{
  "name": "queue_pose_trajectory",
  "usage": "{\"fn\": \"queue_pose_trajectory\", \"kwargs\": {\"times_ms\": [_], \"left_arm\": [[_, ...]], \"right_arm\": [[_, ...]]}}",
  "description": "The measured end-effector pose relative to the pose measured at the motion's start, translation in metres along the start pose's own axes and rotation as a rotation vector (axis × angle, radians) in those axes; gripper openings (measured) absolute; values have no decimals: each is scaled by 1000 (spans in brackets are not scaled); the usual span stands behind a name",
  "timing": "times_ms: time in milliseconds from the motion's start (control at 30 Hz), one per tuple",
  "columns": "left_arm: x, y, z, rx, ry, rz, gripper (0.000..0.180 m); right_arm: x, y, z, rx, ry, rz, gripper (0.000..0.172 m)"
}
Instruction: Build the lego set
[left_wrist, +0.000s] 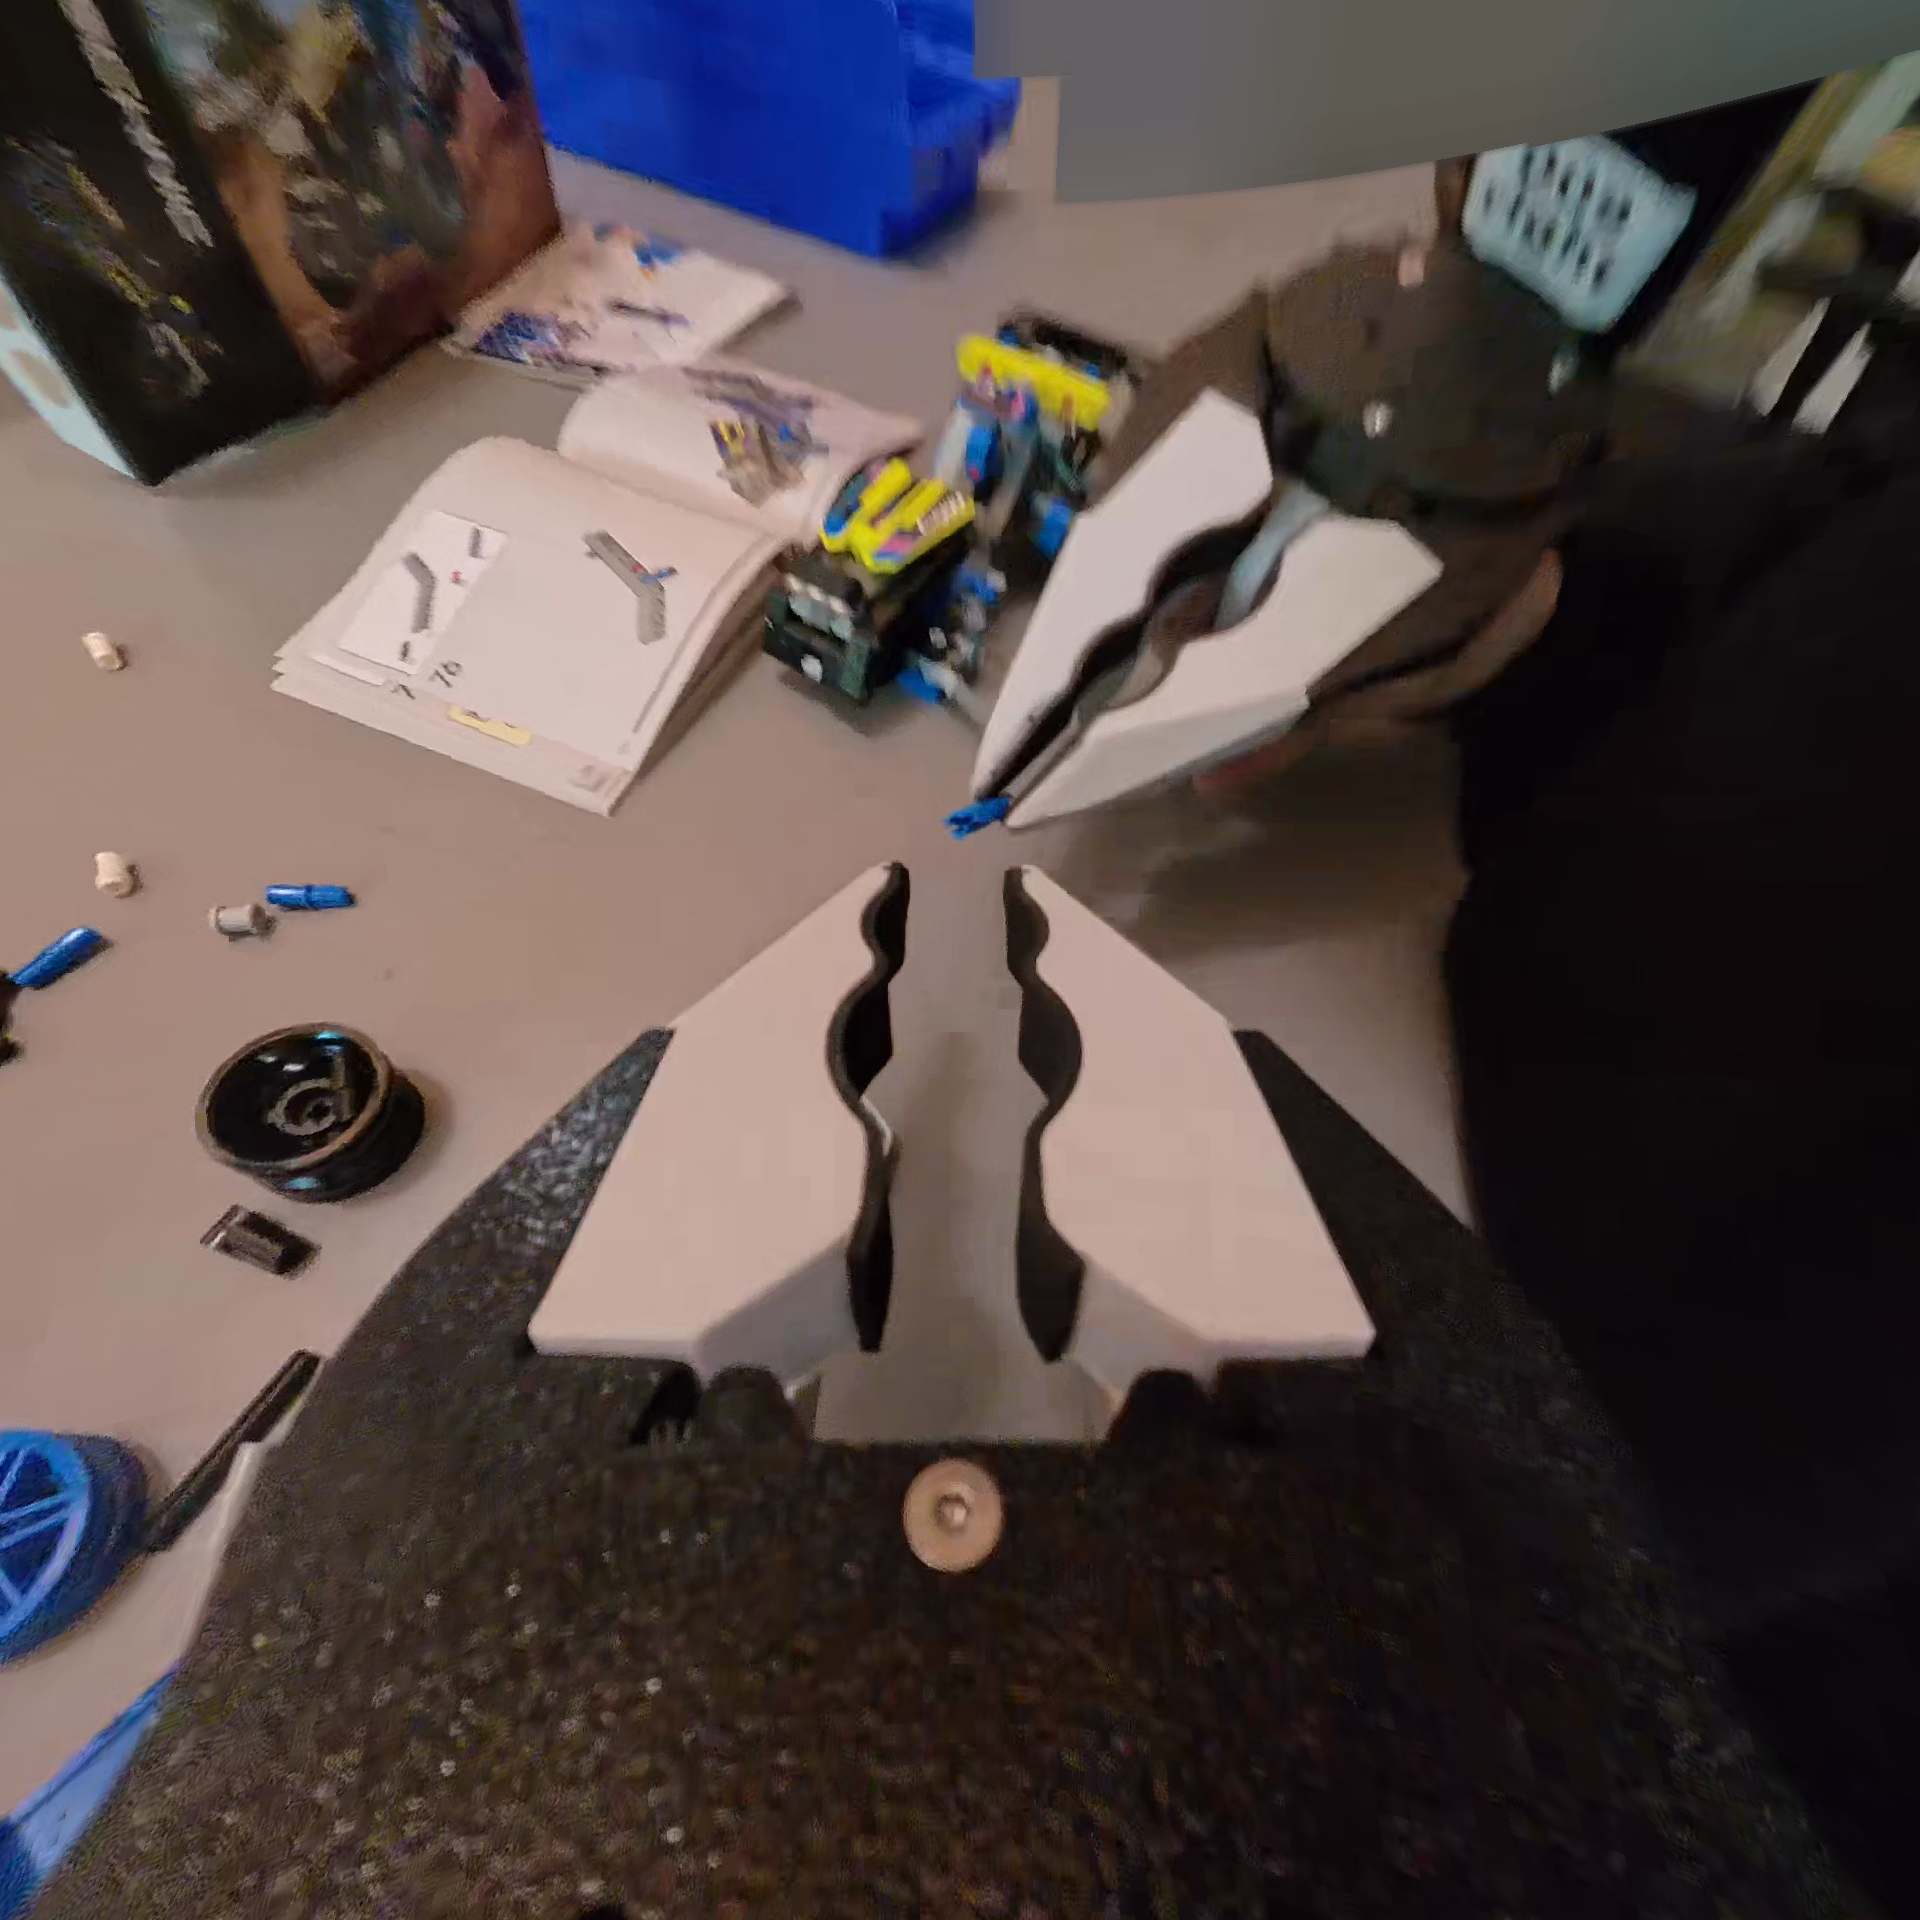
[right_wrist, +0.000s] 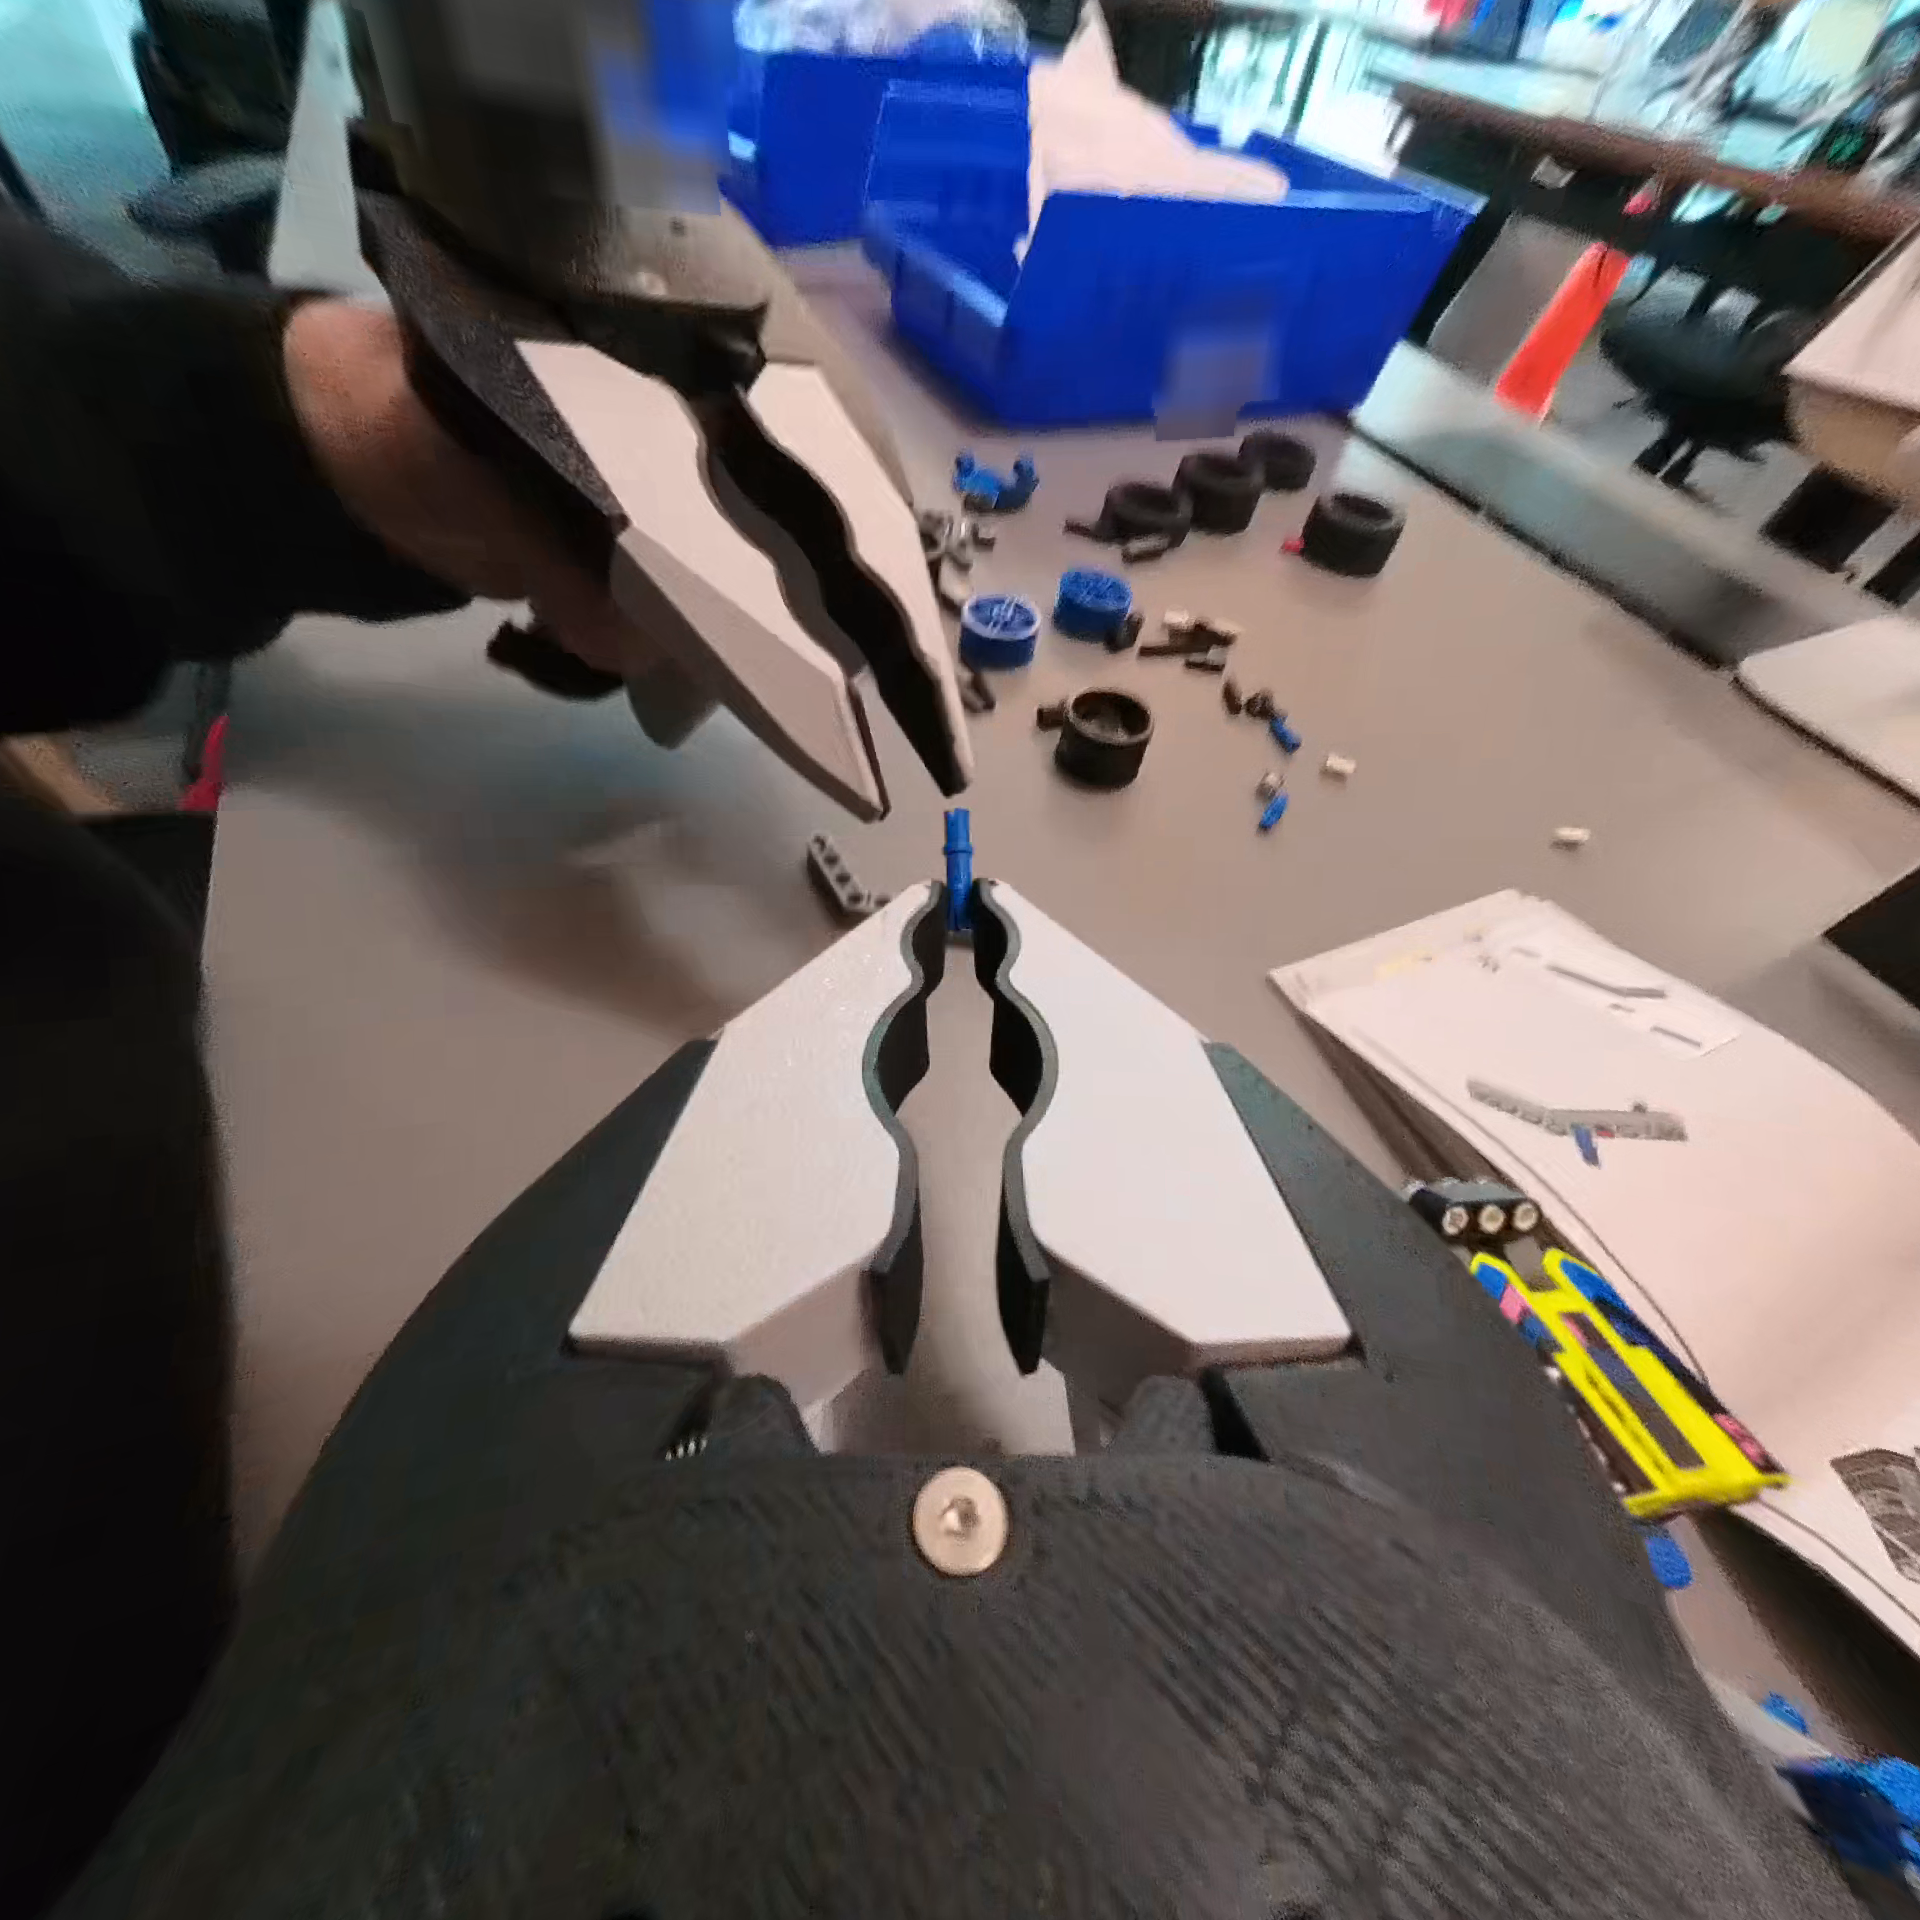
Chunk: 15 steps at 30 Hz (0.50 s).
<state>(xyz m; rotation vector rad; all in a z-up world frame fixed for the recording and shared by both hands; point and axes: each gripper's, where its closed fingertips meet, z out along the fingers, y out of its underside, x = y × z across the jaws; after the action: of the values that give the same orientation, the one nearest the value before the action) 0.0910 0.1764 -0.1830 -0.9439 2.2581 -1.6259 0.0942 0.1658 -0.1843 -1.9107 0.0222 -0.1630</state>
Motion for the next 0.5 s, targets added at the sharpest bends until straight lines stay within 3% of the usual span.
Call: {"fn": "queue_pose_trajectory", "kwargs": {"times_ms": [67, 167, 433, 500], "left_arm": [[2, -13, -7, 96, 31, -48, 15], [4, -14, -10, 118, 64, -90, 15], [17, -14, -7, 138, 139, -75, 15], [16, -13, -7, 133, 136, -67, 5]], "right_arm": [[-3, -9, 0, 62, -12, 1, 2], [-5, -23, -2, 153, -24, 10, 2], [-16, -21, 3, 144, -59, -40, 2], [-19, -21, 4, 138, -64, -66, 2]]}}
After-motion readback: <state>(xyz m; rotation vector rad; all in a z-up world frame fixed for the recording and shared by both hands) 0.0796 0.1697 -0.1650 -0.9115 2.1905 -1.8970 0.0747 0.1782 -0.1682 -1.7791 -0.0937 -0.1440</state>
